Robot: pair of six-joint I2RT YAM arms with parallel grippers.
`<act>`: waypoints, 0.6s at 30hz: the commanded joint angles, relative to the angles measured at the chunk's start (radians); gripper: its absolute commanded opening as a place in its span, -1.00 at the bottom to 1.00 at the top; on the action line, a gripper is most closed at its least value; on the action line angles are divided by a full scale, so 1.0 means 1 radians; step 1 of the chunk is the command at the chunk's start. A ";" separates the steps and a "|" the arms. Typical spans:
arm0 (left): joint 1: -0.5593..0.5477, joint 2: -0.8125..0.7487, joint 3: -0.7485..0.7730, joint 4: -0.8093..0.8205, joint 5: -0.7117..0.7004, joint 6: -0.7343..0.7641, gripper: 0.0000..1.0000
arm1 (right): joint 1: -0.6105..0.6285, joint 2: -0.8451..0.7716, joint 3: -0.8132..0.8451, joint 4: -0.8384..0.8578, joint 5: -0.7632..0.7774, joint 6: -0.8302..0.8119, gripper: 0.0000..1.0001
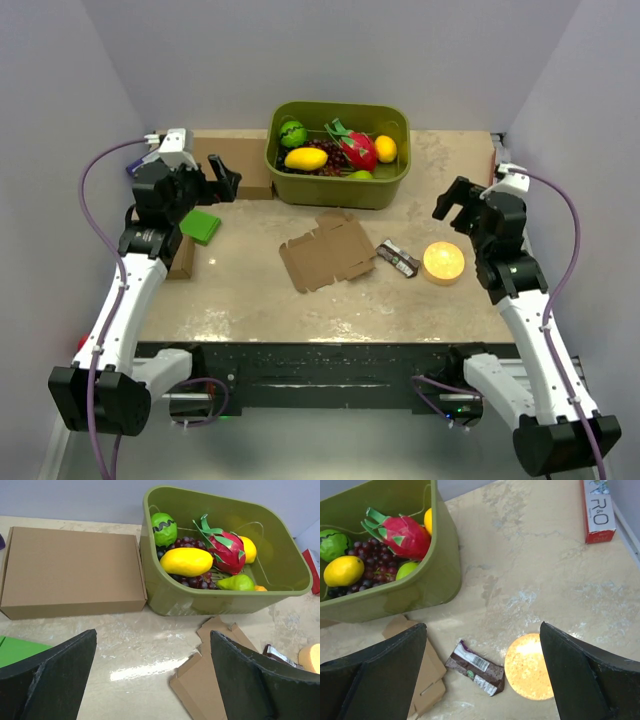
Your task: Fold the paper box
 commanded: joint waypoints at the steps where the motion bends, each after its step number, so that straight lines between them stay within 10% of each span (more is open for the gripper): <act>1: -0.011 0.000 0.005 -0.021 -0.096 -0.045 0.99 | -0.002 0.009 0.091 -0.174 -0.101 0.085 0.98; 18: -0.103 0.032 -0.060 0.038 0.037 -0.021 0.99 | 0.230 0.027 -0.323 0.096 -0.315 0.540 0.93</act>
